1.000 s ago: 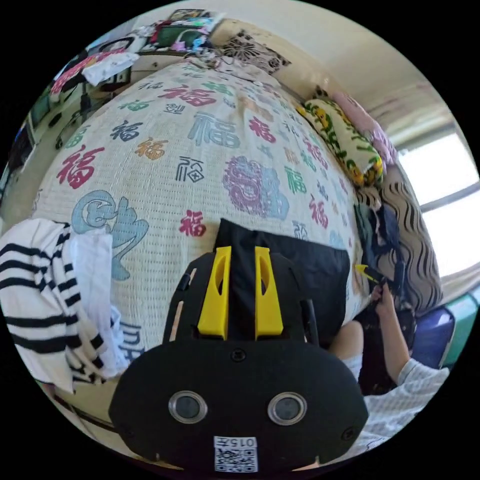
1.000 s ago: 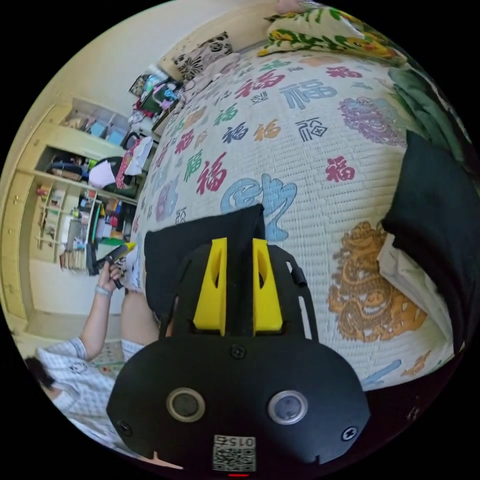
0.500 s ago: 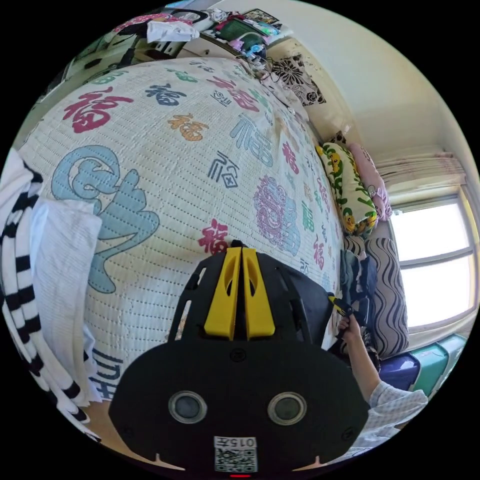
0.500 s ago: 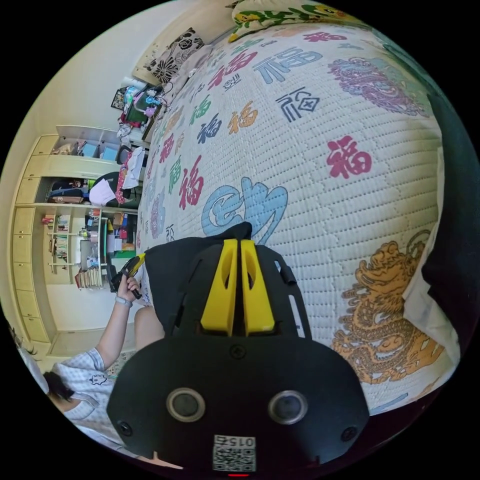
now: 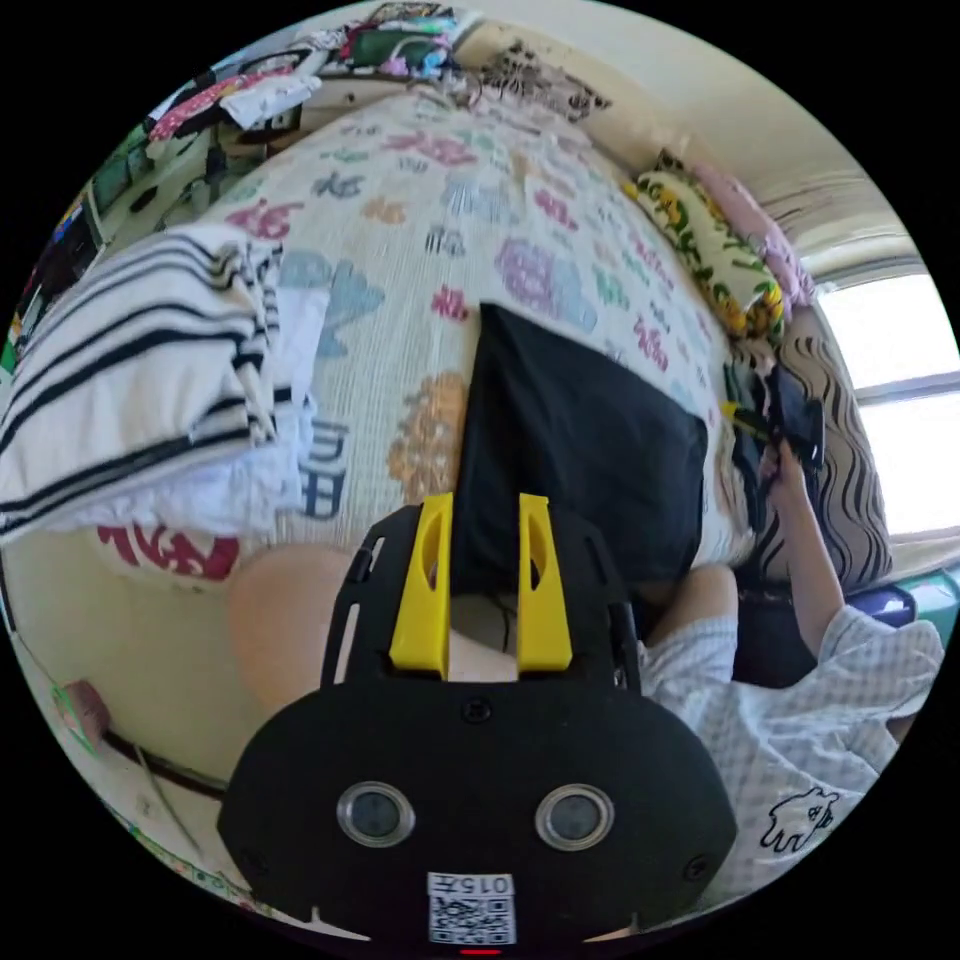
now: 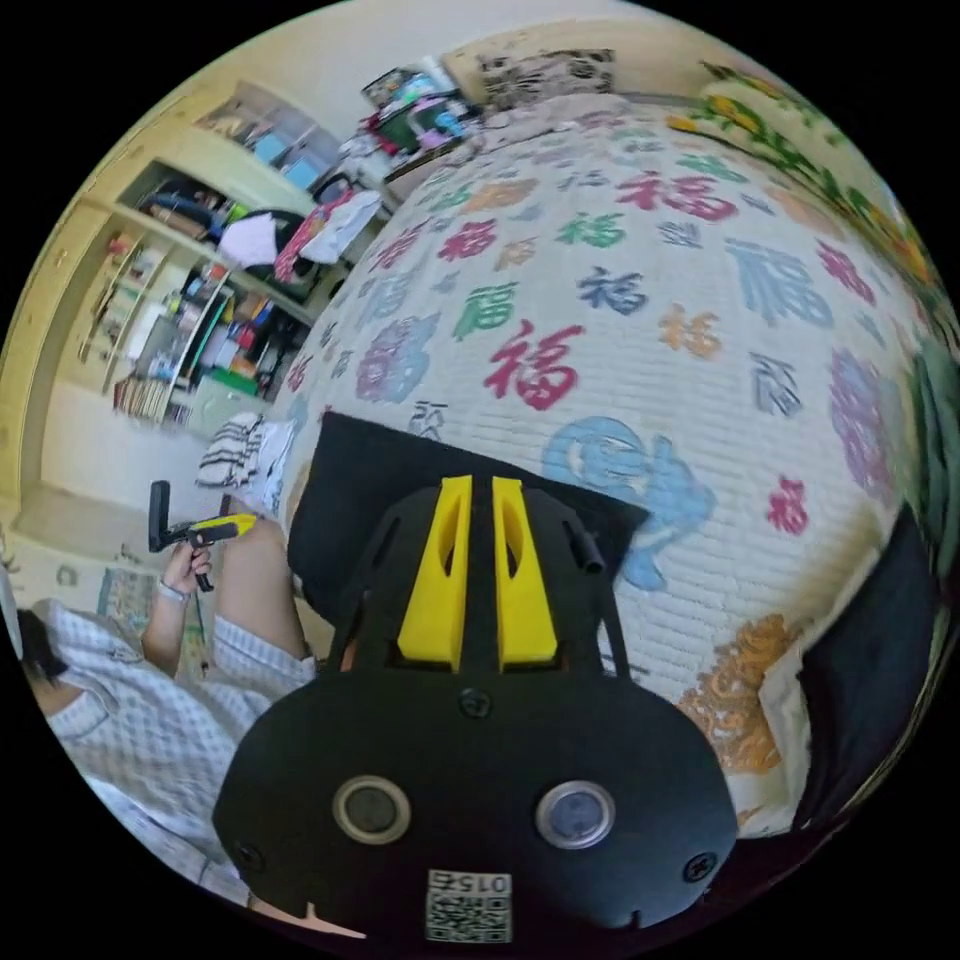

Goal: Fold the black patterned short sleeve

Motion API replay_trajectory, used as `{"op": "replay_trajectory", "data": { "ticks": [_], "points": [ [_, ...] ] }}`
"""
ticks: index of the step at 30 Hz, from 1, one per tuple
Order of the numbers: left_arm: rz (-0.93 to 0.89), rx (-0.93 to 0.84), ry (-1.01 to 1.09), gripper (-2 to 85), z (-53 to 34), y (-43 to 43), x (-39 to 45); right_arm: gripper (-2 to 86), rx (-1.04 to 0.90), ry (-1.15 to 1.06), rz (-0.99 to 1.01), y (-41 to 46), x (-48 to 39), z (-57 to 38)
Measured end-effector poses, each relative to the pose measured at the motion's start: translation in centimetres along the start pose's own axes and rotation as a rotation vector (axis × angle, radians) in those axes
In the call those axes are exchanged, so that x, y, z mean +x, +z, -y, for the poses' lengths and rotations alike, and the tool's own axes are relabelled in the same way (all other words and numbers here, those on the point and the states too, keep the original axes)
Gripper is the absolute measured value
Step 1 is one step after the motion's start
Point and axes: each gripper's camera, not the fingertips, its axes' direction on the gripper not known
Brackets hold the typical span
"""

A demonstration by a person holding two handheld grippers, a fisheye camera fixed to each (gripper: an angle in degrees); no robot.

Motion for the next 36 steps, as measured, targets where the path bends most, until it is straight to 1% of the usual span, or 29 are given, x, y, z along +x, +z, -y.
{"op": "replay_trajectory", "data": {
  "ticks": [2,4,6,8,11,15,19,21,23,25,26,27,29,31,33,36],
  "points": [
    [-0.007,-0.119,-0.021,7.6,-1.7,1.6,-0.2,5.0,-0.052,-0.139,0.021,4.2,-5.0,2.5],
    [0.004,-0.143,-0.037,7.2,-1.9,3.0,-0.3,5.2,-0.088,-0.229,0.05,7.8,-8.8,4.4],
    [0.045,-0.219,-0.044,7.4,-1.4,4.9,0.0,5.3,-0.134,-0.306,0.07,11.6,-12.5,6.3],
    [0.081,-0.303,-0.025,8.1,-1.0,7.3,0.6,6.0,-0.191,-0.401,0.034,16.4,-16.8,8.5],
    [0.094,-0.371,-0.023,8.2,-0.6,9.4,0.9,7.4,-0.26,-0.491,-0.016,22.0,-21.3,11.1],
    [0.098,-0.411,-0.016,6.9,-0.3,10.7,1.3,9.1,-0.348,-0.536,-0.069,29.1,-25.1,14.2],
    [0.085,-0.43,-0.012,6.1,-0.6,11.3,1.7,10.6,-0.498,-0.499,-0.025,37.2,-27.5,17.1],
    [0.079,-0.432,-0.012,5.7,-0.9,11.5,1.9,10.4,-0.548,-0.487,-0.057,40.1,-28.0,17.9],
    [0.064,-0.436,-0.016,4.8,-1.3,11.8,2.0,7.5,-0.603,-0.482,-0.128,43.3,-28.5,18.5],
    [0.051,-0.44,-0.029,3.2,-1.6,12.0,2.0,4.3,-0.607,-0.505,-0.216,44.6,-28.9,18.8],
    [0.035,-0.441,-0.037,1.9,-1.9,12.2,1.9,2.3,-0.616,-0.553,-0.228,45.2,-29.3,18.7],
    [0.027,-0.442,-0.04,1.2,-2.1,12.3,1.9,1.3,-0.632,-0.568,-0.221,45.4,-29.4,18.7],
    [-0.051,-0.448,-0.039,-0.2,-2.8,12.8,2.1,0.0,-0.688,-0.585,-0.185,46.3,-29.7,18.9],
    [-0.064,-0.442,-0.033,-0.6,-3.3,13.0,2.4,-0.5,-0.668,-0.598,-0.193,46.3,-29.9,19.1],
    [-0.093,-0.398,-0.02,-0.7,-4.0,12.5,2.8,-0.7,-0.617,-0.605,-0.187,45.7,-30.2,19.6],
    [-0.118,-0.27,-0.014,-0.8,-5.5,9.9,3.0,-0.7,-0.547,-0.584,-0.154,44.4,-30.6,21.0]
  ]
}}
